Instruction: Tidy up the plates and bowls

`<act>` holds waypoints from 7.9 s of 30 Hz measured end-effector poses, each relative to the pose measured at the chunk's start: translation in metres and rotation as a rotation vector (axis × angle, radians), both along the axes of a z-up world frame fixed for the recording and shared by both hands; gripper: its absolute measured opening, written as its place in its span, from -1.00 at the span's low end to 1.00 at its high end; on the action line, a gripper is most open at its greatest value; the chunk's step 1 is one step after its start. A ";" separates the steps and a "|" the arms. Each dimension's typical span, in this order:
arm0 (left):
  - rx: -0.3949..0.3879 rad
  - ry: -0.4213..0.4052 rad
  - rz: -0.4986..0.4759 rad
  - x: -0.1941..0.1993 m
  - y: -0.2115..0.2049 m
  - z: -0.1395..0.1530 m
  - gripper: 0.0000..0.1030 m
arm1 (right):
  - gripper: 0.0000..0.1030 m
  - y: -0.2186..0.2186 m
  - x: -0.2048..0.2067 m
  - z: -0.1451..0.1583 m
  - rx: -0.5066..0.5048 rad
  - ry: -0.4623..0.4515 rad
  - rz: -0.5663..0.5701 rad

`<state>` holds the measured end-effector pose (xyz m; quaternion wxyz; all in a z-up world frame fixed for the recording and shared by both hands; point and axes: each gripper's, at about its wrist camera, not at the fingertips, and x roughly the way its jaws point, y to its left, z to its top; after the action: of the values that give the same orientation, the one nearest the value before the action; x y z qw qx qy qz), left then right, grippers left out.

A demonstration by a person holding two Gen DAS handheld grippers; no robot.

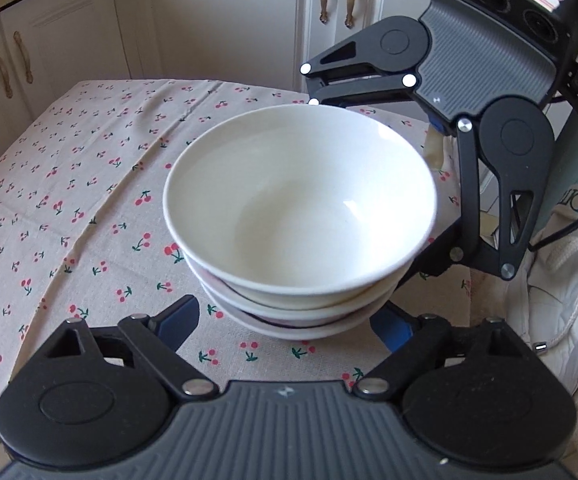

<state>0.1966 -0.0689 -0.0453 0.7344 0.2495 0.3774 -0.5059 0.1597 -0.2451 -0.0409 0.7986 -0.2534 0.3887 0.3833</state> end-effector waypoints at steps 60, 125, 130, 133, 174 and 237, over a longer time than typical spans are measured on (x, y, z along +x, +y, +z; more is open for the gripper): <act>-0.066 0.029 -0.073 0.003 0.008 -0.002 0.54 | 0.70 0.003 -0.004 0.007 -0.048 0.042 0.010; -0.024 -0.088 0.251 -0.006 0.133 0.047 0.55 | 0.74 0.131 0.034 0.048 -0.031 -0.076 0.289; -0.009 -0.058 0.310 -0.001 0.158 0.034 0.55 | 0.74 0.163 0.049 0.031 -0.033 -0.033 0.341; -0.013 -0.041 0.326 0.000 0.164 0.027 0.55 | 0.74 0.174 0.060 0.022 -0.039 -0.007 0.353; -0.258 -0.340 1.049 -0.156 0.116 0.062 0.99 | 1.00 0.069 -0.072 0.052 0.197 -0.136 -0.589; -0.346 -0.293 1.151 -0.206 0.085 0.082 0.99 | 1.00 0.038 -0.143 0.072 0.262 -0.272 -0.772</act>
<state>-0.0091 0.0157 0.0364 0.9635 -0.0499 0.2594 -0.0429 0.0170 -0.2071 0.0310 0.9529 -0.0341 0.2940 0.0655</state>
